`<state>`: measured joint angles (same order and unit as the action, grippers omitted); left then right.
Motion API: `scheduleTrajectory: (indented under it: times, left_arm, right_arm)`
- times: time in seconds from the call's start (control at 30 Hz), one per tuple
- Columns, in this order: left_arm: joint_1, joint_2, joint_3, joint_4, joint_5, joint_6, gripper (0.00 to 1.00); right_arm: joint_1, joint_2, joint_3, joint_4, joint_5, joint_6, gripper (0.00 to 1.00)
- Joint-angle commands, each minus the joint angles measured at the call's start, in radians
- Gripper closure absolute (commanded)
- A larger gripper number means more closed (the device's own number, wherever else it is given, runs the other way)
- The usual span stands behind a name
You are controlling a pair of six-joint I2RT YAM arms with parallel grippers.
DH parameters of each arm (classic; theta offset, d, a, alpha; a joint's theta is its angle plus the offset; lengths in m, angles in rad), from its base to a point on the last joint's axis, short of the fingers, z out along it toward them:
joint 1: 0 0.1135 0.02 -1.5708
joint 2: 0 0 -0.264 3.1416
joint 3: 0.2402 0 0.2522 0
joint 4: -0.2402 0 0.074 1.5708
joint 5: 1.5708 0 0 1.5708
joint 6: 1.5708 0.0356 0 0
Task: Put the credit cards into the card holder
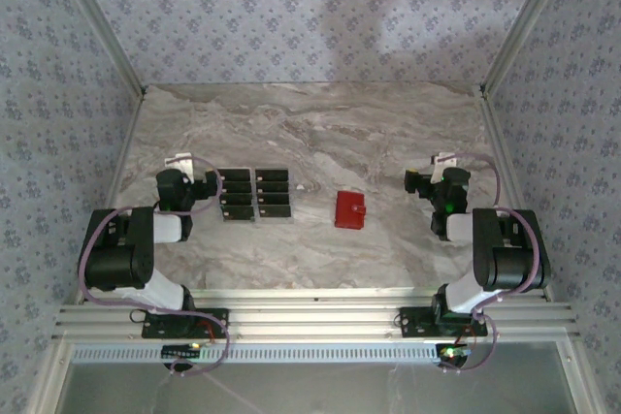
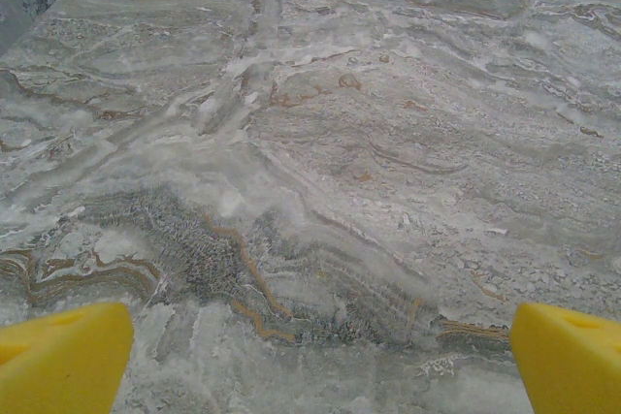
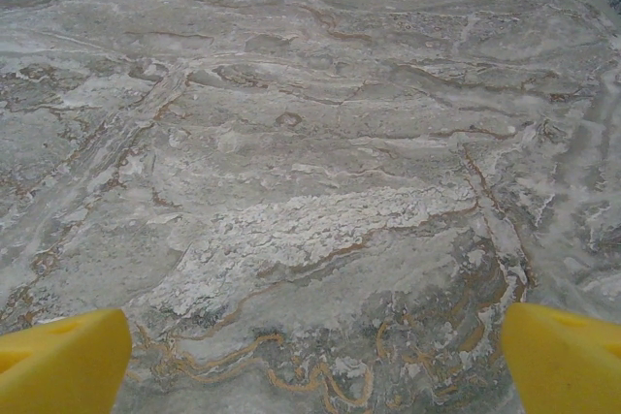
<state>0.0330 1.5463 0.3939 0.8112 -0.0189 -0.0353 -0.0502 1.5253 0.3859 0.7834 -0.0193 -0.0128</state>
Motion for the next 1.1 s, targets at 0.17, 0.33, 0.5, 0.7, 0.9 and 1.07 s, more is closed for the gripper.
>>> scheduleTrajectory:
  times: [0.17,0.33,0.5,0.7,0.9,1.07]
  left_arm:
    - [0.022,-0.134,0.055,-0.171,-0.156,-0.093,0.00]
    - [0.088,-0.257,0.186,-0.510,-0.221,-0.215,0.00]
    - [0.095,-0.377,0.314,-0.830,-0.111,-0.338,0.00]
    - [0.055,-0.473,0.329,-0.959,0.115,-0.476,0.00]
    - [-0.092,-0.543,0.263,-0.963,0.162,-0.514,0.00]
    - [-0.127,-0.592,0.179,-0.910,0.160,-0.564,0.00]
  right_arm:
    - [-0.011,-0.220,0.141,-0.395,0.129,0.114,0.00]
    - [-0.070,-0.248,0.344,-0.833,0.077,0.453,0.00]
    - [-0.070,-0.284,0.409,-0.913,-0.209,0.485,0.00]
    - [0.200,-0.280,0.557,-1.148,-0.185,0.465,0.02]
    - [0.506,-0.181,0.658,-1.235,-0.091,0.497,0.04]
    - [0.720,-0.051,0.733,-1.244,0.002,0.496,0.03]
